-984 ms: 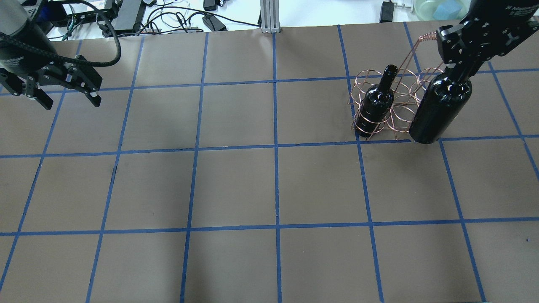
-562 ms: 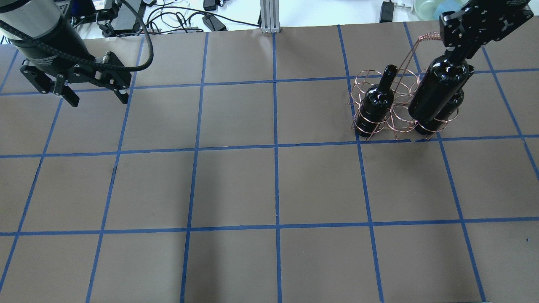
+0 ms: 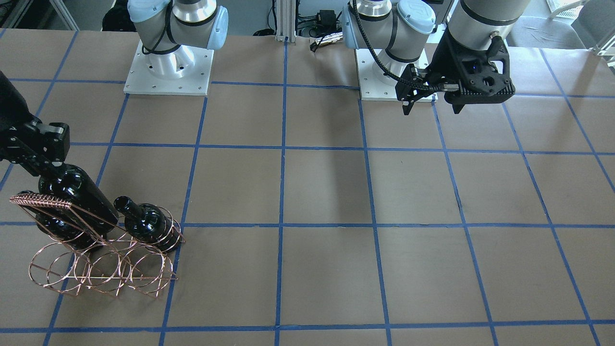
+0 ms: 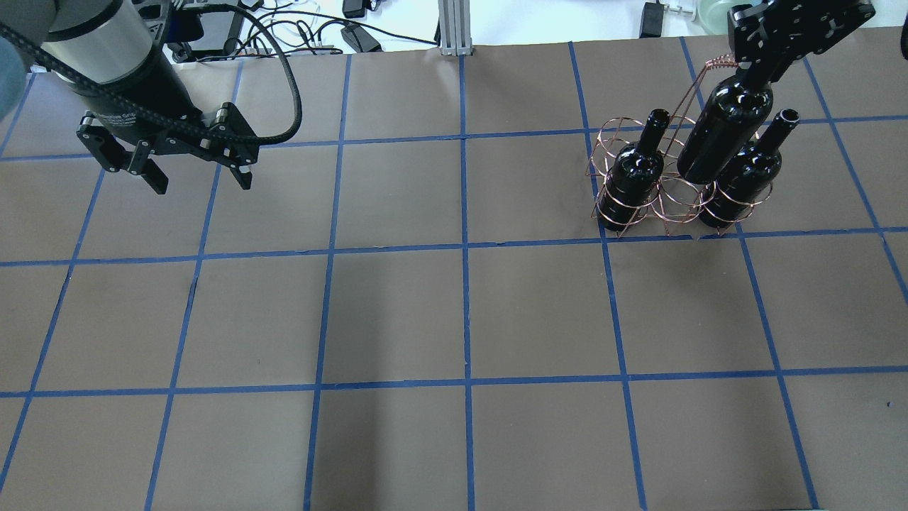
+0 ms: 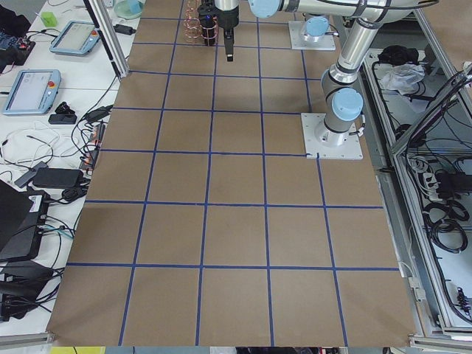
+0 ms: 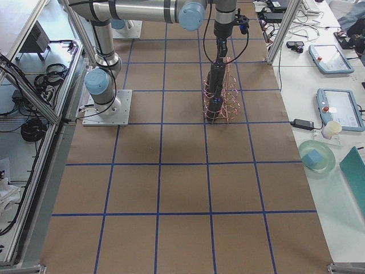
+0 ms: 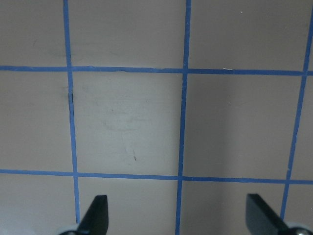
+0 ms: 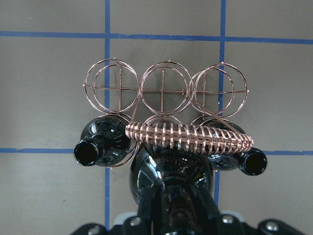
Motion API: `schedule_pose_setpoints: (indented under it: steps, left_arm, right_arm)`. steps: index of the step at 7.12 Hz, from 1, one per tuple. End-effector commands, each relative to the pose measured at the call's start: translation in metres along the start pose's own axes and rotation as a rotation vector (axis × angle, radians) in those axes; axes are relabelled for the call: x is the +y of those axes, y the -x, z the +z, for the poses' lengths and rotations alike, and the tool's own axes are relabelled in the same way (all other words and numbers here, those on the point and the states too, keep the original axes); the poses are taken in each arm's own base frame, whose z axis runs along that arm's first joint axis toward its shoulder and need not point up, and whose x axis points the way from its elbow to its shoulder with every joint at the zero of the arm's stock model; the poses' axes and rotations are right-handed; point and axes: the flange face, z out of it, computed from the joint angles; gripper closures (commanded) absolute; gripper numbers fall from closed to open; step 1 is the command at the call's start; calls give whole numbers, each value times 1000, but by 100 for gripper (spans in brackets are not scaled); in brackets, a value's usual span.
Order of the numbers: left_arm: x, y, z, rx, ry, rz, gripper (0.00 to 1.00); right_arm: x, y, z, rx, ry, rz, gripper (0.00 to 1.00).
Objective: Place wine into wine basket
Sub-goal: 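Lower the bottle into the empty middle ring of the rack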
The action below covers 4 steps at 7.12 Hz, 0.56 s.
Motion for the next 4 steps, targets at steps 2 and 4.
schedule_pose_setpoints:
  steps: [2,4]
  left_arm:
    - [1,5,2,-9,14,-5,0]
    - [0,5,3,0,14,-7,0]
  right_arm:
    - [-5,0,12,-5,17,-1,100]
    - [-12,-1,21,-5,12,-12,100]
